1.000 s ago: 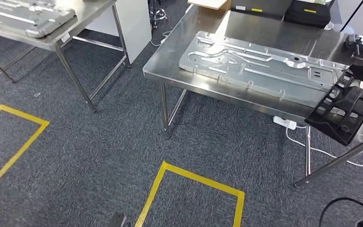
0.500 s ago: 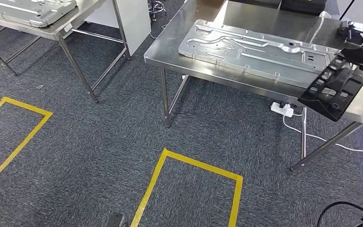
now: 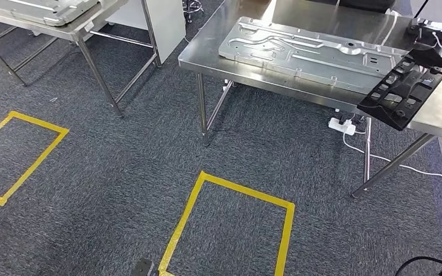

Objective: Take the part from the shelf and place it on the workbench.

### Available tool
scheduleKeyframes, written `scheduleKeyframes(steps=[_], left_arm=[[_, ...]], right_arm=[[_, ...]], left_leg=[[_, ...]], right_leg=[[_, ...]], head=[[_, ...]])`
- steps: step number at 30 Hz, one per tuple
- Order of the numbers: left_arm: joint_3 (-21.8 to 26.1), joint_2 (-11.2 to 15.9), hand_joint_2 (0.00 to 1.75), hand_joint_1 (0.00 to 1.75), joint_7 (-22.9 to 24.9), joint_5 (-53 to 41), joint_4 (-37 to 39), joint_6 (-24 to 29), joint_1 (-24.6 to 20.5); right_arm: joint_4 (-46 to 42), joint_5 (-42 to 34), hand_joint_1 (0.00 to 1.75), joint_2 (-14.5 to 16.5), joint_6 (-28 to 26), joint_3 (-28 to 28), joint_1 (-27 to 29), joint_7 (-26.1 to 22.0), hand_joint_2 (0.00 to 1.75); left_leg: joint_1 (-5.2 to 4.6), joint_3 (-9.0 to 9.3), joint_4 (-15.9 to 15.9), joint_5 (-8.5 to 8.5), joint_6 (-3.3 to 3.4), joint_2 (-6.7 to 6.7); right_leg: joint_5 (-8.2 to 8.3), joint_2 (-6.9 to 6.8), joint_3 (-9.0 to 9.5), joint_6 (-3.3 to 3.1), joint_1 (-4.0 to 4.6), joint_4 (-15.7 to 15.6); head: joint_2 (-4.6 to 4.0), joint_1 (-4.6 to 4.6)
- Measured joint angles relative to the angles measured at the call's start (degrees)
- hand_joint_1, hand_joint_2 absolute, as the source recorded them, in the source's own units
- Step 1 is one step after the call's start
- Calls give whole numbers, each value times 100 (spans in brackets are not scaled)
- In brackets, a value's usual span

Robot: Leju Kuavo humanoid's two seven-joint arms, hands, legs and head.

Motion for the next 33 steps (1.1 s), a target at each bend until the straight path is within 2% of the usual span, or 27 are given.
scheduleKeyframes(steps=[1, 2, 3, 5, 6, 7, 8, 9, 11, 12, 13, 15, 16, 17, 18, 20, 21, 22, 23, 24, 26, 27, 28, 31, 32, 33], left_arm=[[0, -2, 0, 0, -33, -9, 0, 16, -1], [-1, -4, 0, 0, -63, -20, 0, 38, -6], [-2, -7, 0, 0, -86, -29, 0, 62, -11], [-4, -8, 0, 0, -104, -42, 0, 89, -18], [-4, -8, 44, 0, -104, -44, 0, 93, -17], [-4, -8, 87, 0, -99, -45, 0, 94, -15], [-4, -8, 131, 0, -89, -50, 0, 99, -14], [-4, -10, 175, 0, -71, -57, 0, 107, -14], [-4, -15, 175, 0, -39, -72, 0, 124, -16], [-4, -18, 175, 0, -31, -75, 0, 126, -17], [-4, -20, 175, 0, -31, -75, 0, 126, -20], [-2, -21, 175, 0, -31, -75, 0, 120, -21], [-2, -20, 175, 0, -30, -75, 0, 114, -20], [0, -20, 175, 0, -28, -75, 0, 106, -16], [1, -20, 175, 0, -27, -75, 0, 98, -12], [2, -21, 175, 0, -27, -75, 0, 92, -2], [2, -20, 175, 0, -27, -75, 0, 91, 6], [2, -20, 175, 0, -27, -75, 0, 91, 15], [3, -19, 175, 0, -27, -75, 0, 91, 22], [3, -19, 175, 0, -27, -75, 0, 91, 26], [6, -19, 175, 0, -26, -75, 0, 91, 22], [8, -19, 175, 0, -23, -75, 0, 91, 18], [11, -19, 175, 0, -11, -75, 0, 90, 14], [24, -21, 175, 0, 41, -77, 0, 69, 17], [28, -22, 175, 0, 56, -77, 0, 57, 19], [34, -23, 175, 0, 74, -77, 0, 46, 23]], right_arm=[[43, -4, 0, -1, 14, -19, -2, -6, 175], [80, -12, 0, -2, 25, -41, -4, -12, 175], [115, -21, 0, -3, 31, -62, -5, -17, 175], [183, -38, 0, -2, 46, -96, 3, -21, 175], [214, -44, 0, -1, 60, -107, 11, -21, 175], [246, -48, 0, -1, 81, -116, 18, -20, 175], [272, -51, 0, -1, 106, -125, 21, -9, 175], [296, -57, 0, -1, 138, -134, 20, 21, 175], [381, -91, 0, -2, 243, -164, 4, 163, 175], [466, -126, 0, -2, 308, -190, -4, 250, 175], [582, -168, 0, -3, 374, -225, -15, 318, 175], [932, -279, 0, -3, 495, -317, -41, 376, 175], [1183, -336, 0, -5, 555, -378, -66, 365, 175], [1486, -393, 0, -8, 606, -445, -95, 315, 175], [1816, -441, 0, -11, 644, -518, -120, 228, 175], [2428, -501, 0, -16, 673, -644, -145, -5, 175], [2677, -515, 0, -18, 679, -692, -147, -82, 175], [2881, -522, 0, -22, 686, -728, -148, -124, 175], [3045, -525, 0, -29, 695, -755, -152, -138, 175], [3186, -527, 0, -38, 704, -779, -157, -142, 175], [3384, -523, 0, -52, 721, -808, -177, -103, 175], [3481, -514, 0, -55, 723, -825, -196, -26, 175], [3611, -503, 0, -58, 721, -851, -222, 58, 175], [4341, -490, 0, -98, 664, -992, -289, 295, 175], [4686, -498, 0, -114, 634, -1058, -289, 392, 175], [5056, -508, 0, -124, 608, -1134, -277, 539, 175]], left_leg=[[12, -13, -47, 50, 30, 10], [26, -35, -91, 111, 69, 22], [39, -63, -123, 169, 100, 33], [26, -175, -115, 251, 131, 45], [23, -240, -98, 286, 128, 49], [22, -306, -76, 319, 122, 54], [24, -373, -46, 347, 110, 58], [28, -437, -6, 368, 94, 60], [28, -544, 97, 389, 46, 63], [23, -577, 143, 396, 17, 62], [18, -602, 179, 405, -13, 61], [19, -630, 211, 429, -80, 55], [27, -655, 251, 401, -113, 48], [36, -704, 363, 302, -149, 41], [46, -794, 585, 129, -182, 34], [68, -1073, 1315, -325, -239, 29], [77, -1194, 1665, -483, -257, 29], [83, -1236, 1859, -538, -267, 29], [87, -1164, 1832, -482, -264, 29], [88, -976, 1573, -338, -248, 29], [76, -448, 742, -57, -188, 21], [65, -267, 434, 16, -160, 17], [52, -169, 251, 31, -135, 13], [56, -162, 128, 62, -56, 13], [69, -162, 88, 97, -12, 15], [81, -166, 47, 133, 31, 16]], right_leg=[[-40, 6, -22, 29, -5, 27], [-168, 16, -72, 53, -6, 144], [-378, 28, -161, 71, -9, 375], [-868, 47, -408, 107, -21, 1087], [-997, 50, -495, 128, -29, 1396], [-1012, 51, -505, 146, -39, 1554], [-915, 49, -398, 162, -52, 1487], [-764, 45, -177, 175, -67, 1208], [-581, 42, 367, 165, -75, 418], [-561, 47, 532, 135, -66, 155], [-583, 55, 602, 94, -49, 27], [-570, 65, 573, 2, -38, 6], [-553, 61, 566, -43, -44, -10], [-521, 54, 552, -90, -54, -22], [-488, 44, 533, -133, -65, -34], [-440, 30, 461, -170, -57, -22], [-420, 27, 417, -171, -54, -9], [-405, 26, 377, -167, -51, 8], [-394, 28, 345, -161, -49, 26], [-387, 32, 325, -153, -47, 41], [-374, 43, 309, -129, -38, 59], [-362, 48, 304, -106, -33, 60], [-349, 53, 298, -78, -28, 59], [-320, 51, 295, 30, -20, 36], [-376, 49, 270, 58, -21, 89], [-506, 50, 192, 81, -23, 259]], head=[[0, 1], [0, 3], [0, 6], [1, 8], [1, 7], [1, 7], [1, 8], [1, 8], [0, 5], [0, 4], [0, 5], [0, 10], [1, 13], [1, 11], [0, 10], [-1, 6], [-1, 7], [-1, 6], [0, 6], [1, 6], [1, 6], [1, 7], [1, 7], [1, 9], [0, 12], [0, 13]])
